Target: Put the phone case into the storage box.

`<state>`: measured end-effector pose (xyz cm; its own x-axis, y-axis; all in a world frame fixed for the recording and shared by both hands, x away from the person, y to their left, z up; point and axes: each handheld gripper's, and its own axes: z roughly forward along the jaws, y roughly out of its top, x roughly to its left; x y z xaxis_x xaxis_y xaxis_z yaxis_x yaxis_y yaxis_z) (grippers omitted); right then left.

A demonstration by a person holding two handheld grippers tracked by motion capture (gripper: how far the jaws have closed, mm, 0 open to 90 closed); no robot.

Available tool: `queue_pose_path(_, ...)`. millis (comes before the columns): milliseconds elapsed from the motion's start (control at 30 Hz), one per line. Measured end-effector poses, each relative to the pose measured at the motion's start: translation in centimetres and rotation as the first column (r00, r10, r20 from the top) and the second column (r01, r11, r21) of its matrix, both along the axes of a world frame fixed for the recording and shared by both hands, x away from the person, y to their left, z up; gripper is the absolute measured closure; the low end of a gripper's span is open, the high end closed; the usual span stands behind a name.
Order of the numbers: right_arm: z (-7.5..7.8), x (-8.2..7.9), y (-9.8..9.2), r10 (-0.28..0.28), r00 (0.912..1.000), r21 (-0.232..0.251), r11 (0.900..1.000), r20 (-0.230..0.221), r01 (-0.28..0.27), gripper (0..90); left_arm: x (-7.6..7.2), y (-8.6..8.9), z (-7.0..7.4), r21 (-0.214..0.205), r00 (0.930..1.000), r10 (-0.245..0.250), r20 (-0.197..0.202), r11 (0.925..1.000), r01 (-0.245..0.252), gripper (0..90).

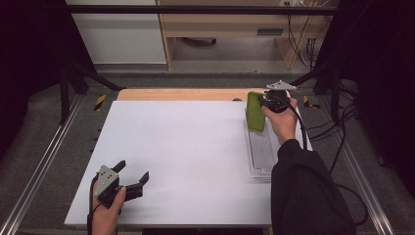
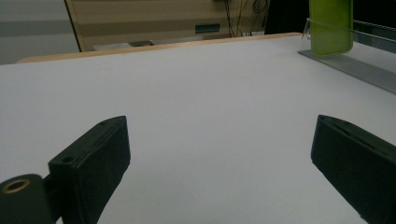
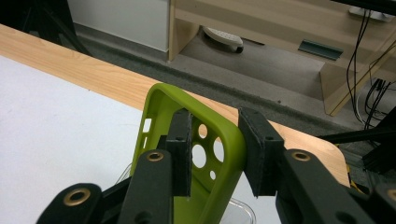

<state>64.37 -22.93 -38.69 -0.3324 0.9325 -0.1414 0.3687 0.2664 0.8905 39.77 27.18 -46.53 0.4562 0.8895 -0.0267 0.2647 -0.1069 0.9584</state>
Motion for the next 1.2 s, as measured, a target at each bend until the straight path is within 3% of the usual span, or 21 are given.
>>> queue_pose_path(1200,-0.68,0.63,0.7,-0.037,0.9993,-0.016,0.9992,-0.003,0.037,61.4,0.0,0.1,0.04,0.002,1.0,0.001,0.003,1.0,-0.001,4.3)
